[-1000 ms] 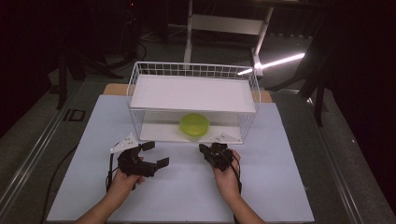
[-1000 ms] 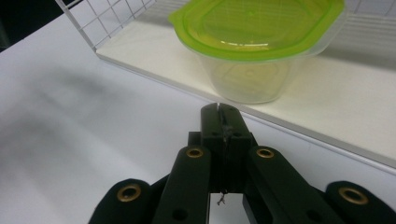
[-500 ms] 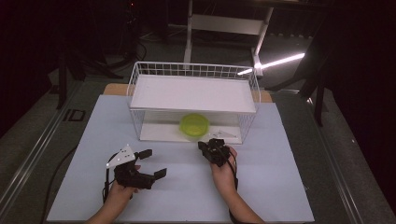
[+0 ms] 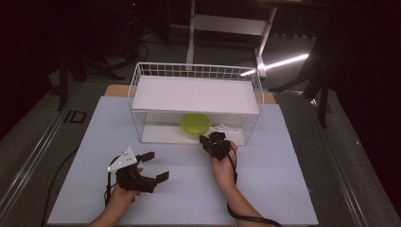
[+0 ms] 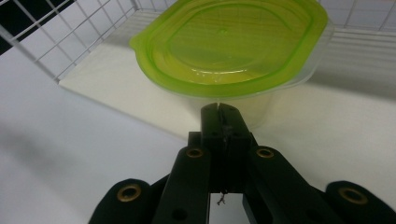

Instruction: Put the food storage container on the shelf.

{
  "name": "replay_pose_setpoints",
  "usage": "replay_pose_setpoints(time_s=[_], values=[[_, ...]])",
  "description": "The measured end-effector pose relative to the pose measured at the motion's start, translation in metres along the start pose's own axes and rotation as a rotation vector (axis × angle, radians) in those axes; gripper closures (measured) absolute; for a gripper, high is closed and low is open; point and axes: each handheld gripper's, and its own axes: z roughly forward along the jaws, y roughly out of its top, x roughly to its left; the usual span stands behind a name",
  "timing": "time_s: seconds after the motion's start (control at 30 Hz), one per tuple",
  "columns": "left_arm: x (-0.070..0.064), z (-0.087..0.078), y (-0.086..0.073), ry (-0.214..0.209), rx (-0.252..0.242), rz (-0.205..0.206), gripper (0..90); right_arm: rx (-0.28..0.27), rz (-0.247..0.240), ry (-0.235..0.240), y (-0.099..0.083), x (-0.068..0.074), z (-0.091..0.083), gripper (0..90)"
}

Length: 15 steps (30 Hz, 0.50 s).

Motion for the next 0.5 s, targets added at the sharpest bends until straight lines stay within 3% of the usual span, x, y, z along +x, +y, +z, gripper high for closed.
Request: replay_pose_setpoints(time_s=[0.2, 0.5], values=[[-0.002, 0.002, -0.001, -0.003, 0.008, 0.017, 1.5, 0.004, 0.011, -0.006, 0.006, -0.003, 0.009, 89.9], [0.000, 0.000, -0.001, 0.002, -0.001, 0.009, 1.5, 0.014, 0.006, -0.023, 0.014, -0.007, 0.022, 89.8]])
